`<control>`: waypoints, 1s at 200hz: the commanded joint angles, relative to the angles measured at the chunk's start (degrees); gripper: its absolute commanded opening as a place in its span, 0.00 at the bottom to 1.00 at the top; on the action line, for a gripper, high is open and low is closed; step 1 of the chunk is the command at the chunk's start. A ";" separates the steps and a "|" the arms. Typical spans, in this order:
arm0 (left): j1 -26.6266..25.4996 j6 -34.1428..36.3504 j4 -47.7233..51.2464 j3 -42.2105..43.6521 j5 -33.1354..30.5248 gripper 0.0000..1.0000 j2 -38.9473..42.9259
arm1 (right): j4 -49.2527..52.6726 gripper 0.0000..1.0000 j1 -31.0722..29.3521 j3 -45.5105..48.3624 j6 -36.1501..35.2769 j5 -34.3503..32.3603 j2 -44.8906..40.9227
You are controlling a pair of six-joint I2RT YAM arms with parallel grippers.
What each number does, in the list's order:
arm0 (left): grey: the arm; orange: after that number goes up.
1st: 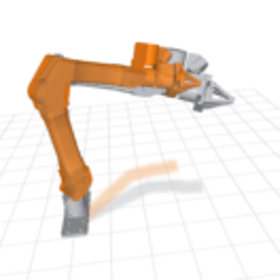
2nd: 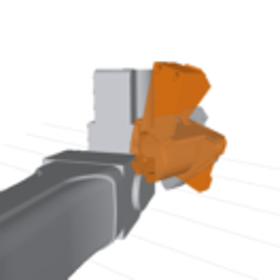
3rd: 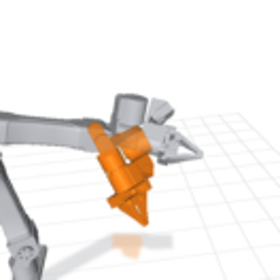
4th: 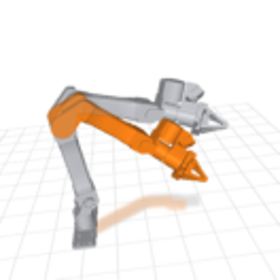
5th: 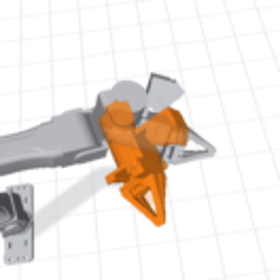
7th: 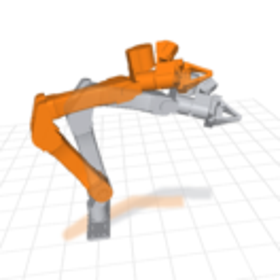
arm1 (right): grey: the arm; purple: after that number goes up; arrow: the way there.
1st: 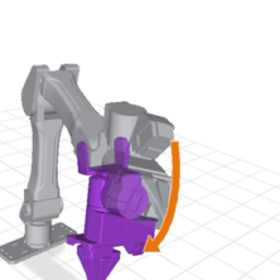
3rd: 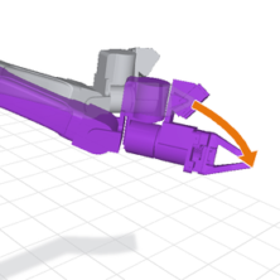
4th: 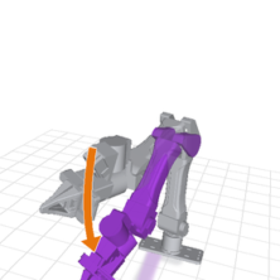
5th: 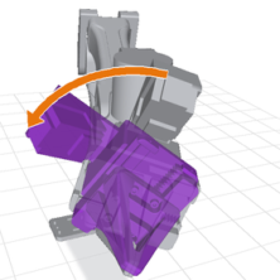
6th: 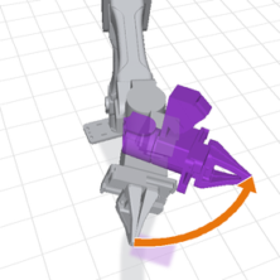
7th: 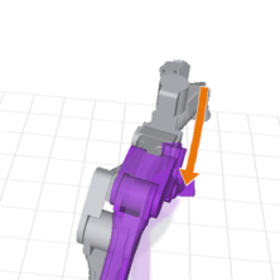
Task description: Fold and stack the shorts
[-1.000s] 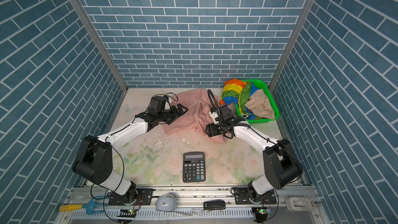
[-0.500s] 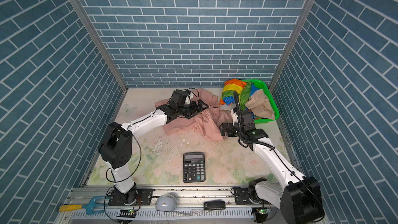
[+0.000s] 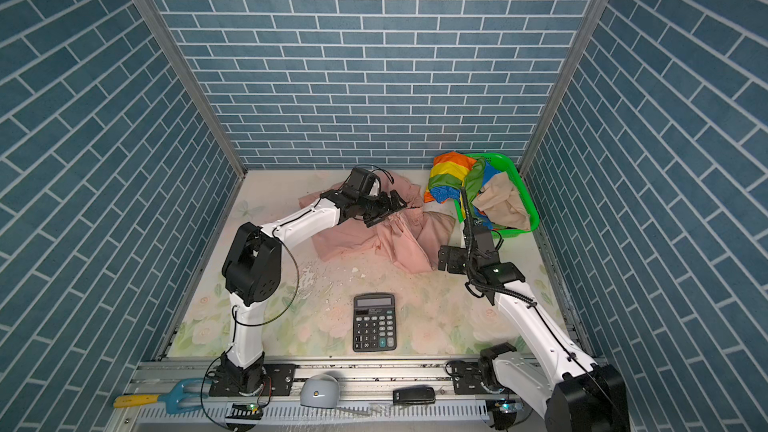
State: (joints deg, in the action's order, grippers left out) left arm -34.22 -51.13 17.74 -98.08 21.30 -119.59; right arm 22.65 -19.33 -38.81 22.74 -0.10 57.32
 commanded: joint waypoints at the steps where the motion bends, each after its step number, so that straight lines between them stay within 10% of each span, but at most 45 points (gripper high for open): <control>1: 0.16 2.79 5.15 -2.76 -1.85 1.00 -2.16 | -0.14 0.96 0.17 1.13 1.98 -2.23 -1.35; 50: 0.36 2.54 4.66 -7.17 0.38 0.81 -6.67 | -1.27 0.94 0.22 1.87 1.97 -2.51 -0.55; 137: 3.89 9.80 11.62 -11.35 1.80 0.00 -2.10 | -3.44 0.93 0.18 2.98 3.33 -4.14 1.94; 200: 8.09 21.95 29.08 -23.73 -10.67 0.00 8.68 | -9.15 0.94 0.17 -5.63 11.02 -1.53 12.81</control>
State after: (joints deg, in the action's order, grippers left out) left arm -27.38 -36.07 39.27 -116.88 17.54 -117.38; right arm 18.28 -19.31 -39.42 27.73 -2.68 67.05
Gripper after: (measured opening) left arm 0.083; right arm 0.941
